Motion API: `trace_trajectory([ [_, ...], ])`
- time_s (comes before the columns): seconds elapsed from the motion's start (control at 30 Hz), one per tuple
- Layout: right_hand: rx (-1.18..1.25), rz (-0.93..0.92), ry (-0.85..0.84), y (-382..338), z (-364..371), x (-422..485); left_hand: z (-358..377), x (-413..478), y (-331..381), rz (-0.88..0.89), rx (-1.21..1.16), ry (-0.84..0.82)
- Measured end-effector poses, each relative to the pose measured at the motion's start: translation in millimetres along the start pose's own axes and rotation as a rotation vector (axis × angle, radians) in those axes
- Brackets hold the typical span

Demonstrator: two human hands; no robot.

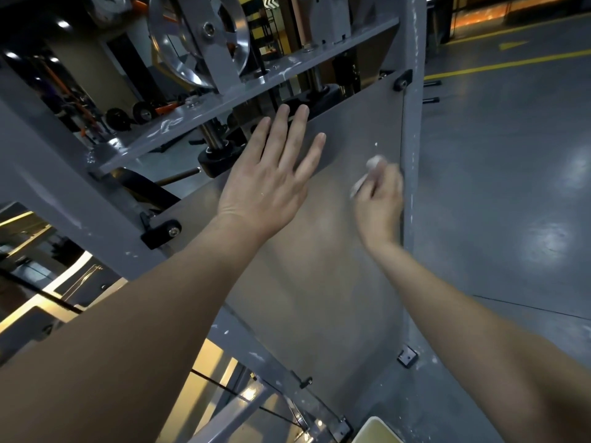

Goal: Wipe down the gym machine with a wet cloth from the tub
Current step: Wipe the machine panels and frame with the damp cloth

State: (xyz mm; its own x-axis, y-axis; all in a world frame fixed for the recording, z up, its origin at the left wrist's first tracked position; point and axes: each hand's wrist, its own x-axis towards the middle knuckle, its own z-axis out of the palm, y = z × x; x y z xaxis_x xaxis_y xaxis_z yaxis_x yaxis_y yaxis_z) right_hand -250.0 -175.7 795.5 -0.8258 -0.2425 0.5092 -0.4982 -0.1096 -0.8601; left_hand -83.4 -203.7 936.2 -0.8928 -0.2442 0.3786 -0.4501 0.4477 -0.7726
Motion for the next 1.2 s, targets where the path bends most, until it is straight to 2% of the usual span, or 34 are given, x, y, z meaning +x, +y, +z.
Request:
trace_trajectory([
  [0.1, -0.026, -0.194, -0.297, 18.9, -16.4, -44.4, -0.6, 0.1, -0.6, -0.006, -0.006, 0.005],
  [0.17, -0.112, -0.202, -0.227, 28.2, -13.9, -25.8, -0.5, -0.1, -0.3, -0.008, -0.002, 0.007],
  [0.27, -0.025, 0.073, 0.037, 18.4, 2.0, 24.1, 0.0, 0.7, -0.3, 0.002, 0.006, 0.011],
  [0.3, 0.011, 0.068, 0.05, 8.7, 6.2, 24.3, 0.1, 0.0, -0.5, 0.001, 0.007, 0.011],
  [0.37, 0.034, -0.098, -0.078, -0.6, 4.0, 0.1, 1.8, -0.8, -0.6, -0.003, 0.02, 0.017],
  [0.43, 0.021, -0.291, -0.281, 9.2, -8.1, -24.5, 2.1, -0.3, -0.8, -0.002, 0.025, 0.022],
  [0.47, -0.03, -0.339, -0.3, 19.2, -12.1, -24.7, 1.5, -0.5, -0.8, -0.002, 0.02, 0.02],
  [0.5, -0.057, -0.309, -0.268, 24.1, -13.1, -16.2, 1.0, -0.5, -0.7, -0.004, 0.018, 0.019],
  [0.6, -0.003, -0.016, -0.071, 10.0, -3.1, 27.6, 0.3, 0.3, -0.3, -0.003, 0.017, 0.009],
  [0.63, 0.042, 0.0, -0.05, 1.4, -1.2, 36.9, 0.3, 0.3, -0.3, 0.0, 0.016, 0.006],
  [0.73, 0.052, -0.141, -0.079, -6.3, -3.2, 20.9, 0.1, 0.0, -0.6, 0.0, 0.021, 0.013],
  [0.87, -0.023, -0.051, -0.14, 28.6, -2.9, -4.7, -0.4, -1.3, -1.2, 0.001, 0.021, 0.015],
  [0.97, -0.005, -0.023, -0.055, 2.1, 10.0, 36.5, -0.8, -0.3, -0.8, 0.004, 0.014, 0.011],
  [1.03, 0.011, -0.108, -0.034, -17.3, 6.6, 59.9, -0.6, -0.5, -0.8, 0.002, 0.01, 0.011],
  [1.1, -0.012, -0.18, -0.08, -12.9, -2.8, 51.4, -1.0, -1.2, -1.3, 0.002, 0.011, 0.011],
  [1.2, -0.065, -0.112, -0.193, 23.2, -14.0, 7.0, -0.4, -1.0, -0.7, 0.002, 0.014, 0.016],
])
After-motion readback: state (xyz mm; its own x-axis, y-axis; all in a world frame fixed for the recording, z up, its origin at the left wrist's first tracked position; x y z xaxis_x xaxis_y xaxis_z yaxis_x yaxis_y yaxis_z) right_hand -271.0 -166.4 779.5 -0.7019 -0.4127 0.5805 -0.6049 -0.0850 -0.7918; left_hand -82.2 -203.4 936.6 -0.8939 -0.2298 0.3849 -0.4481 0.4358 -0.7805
